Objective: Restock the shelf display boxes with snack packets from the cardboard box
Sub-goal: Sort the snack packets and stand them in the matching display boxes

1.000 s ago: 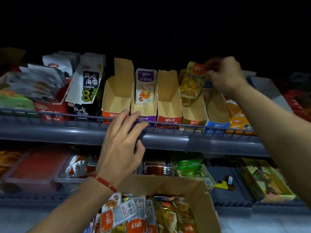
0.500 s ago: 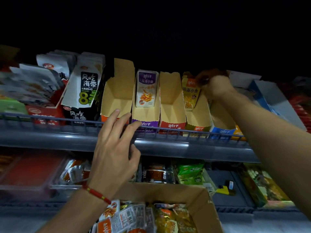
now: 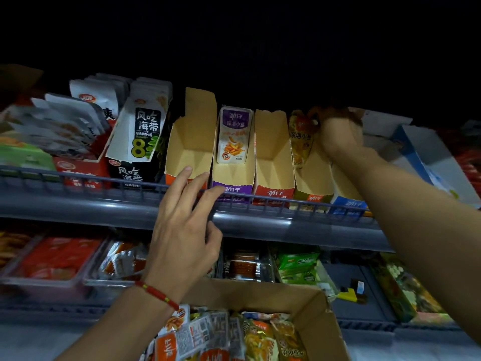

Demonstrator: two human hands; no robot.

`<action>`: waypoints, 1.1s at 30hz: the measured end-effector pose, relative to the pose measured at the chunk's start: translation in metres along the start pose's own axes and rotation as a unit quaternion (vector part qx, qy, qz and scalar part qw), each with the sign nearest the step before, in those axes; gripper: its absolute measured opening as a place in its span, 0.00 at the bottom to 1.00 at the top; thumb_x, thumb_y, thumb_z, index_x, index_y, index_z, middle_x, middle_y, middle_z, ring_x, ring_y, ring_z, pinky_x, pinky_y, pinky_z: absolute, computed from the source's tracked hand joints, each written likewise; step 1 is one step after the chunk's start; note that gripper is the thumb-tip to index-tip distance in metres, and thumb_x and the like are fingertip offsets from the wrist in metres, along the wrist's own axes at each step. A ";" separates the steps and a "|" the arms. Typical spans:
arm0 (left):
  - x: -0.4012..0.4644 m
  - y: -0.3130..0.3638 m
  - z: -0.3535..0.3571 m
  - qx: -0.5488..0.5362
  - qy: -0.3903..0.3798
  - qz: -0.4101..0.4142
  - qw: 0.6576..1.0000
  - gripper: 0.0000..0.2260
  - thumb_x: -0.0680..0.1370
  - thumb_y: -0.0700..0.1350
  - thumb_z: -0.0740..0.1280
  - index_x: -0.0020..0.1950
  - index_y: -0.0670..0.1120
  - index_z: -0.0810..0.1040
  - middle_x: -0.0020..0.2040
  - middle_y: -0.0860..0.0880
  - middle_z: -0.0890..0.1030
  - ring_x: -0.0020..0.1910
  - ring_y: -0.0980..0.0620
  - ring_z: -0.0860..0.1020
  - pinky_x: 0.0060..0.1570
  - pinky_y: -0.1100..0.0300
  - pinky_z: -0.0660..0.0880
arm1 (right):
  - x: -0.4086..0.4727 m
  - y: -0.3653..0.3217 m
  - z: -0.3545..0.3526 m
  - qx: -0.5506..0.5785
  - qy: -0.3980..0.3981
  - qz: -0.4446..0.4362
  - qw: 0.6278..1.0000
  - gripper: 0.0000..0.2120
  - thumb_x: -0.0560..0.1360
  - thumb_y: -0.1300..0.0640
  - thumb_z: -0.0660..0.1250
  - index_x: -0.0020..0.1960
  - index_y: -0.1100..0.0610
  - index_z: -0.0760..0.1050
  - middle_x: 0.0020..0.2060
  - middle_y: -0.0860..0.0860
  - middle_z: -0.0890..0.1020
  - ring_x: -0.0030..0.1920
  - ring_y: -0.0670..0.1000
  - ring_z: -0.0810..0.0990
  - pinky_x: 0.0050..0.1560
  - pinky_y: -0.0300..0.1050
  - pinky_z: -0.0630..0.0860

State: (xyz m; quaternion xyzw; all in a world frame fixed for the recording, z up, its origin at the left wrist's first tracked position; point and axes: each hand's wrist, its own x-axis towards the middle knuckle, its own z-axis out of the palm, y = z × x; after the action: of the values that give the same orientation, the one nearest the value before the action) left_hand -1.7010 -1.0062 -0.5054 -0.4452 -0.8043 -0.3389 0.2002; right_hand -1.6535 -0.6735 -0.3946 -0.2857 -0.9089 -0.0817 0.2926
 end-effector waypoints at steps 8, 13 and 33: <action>-0.020 0.010 -0.007 -0.062 0.047 0.069 0.995 0.16 0.73 0.32 0.68 0.59 0.41 0.81 0.59 0.47 0.80 0.62 0.47 0.75 0.65 0.51 0.72 | -0.073 -0.017 -0.038 0.072 0.102 -0.086 0.988 0.12 0.80 0.52 0.62 0.59 0.55 0.78 0.52 0.56 0.79 0.50 0.58 0.79 0.46 0.54 0.77; -0.055 0.011 0.000 -0.089 -0.144 0.069 0.983 0.10 0.76 0.41 0.63 0.53 0.49 0.80 0.49 0.53 0.80 0.50 0.53 0.78 0.51 0.53 0.78 | -0.199 -0.028 -0.036 0.188 0.025 -0.157 0.969 0.09 0.77 0.54 0.63 0.52 0.54 0.79 0.43 0.44 0.76 0.41 0.44 0.74 0.41 0.44 0.75; -0.146 -0.026 0.095 0.165 -0.503 0.164 0.832 0.18 0.73 0.56 0.58 0.52 0.50 0.83 0.54 0.52 0.82 0.58 0.48 0.76 0.55 0.51 0.74 | -0.298 -0.030 0.028 0.156 -0.433 -0.190 0.867 0.10 0.82 0.47 0.63 0.61 0.46 0.78 0.43 0.41 0.80 0.39 0.41 0.76 0.40 0.41 0.71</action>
State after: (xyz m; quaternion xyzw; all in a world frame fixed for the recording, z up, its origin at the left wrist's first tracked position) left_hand -1.6488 -1.0324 -0.6719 -0.6400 -0.7530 0.1077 -0.1085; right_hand -1.4859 -0.8292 -0.5890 -0.0649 -0.9820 0.1393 -0.1101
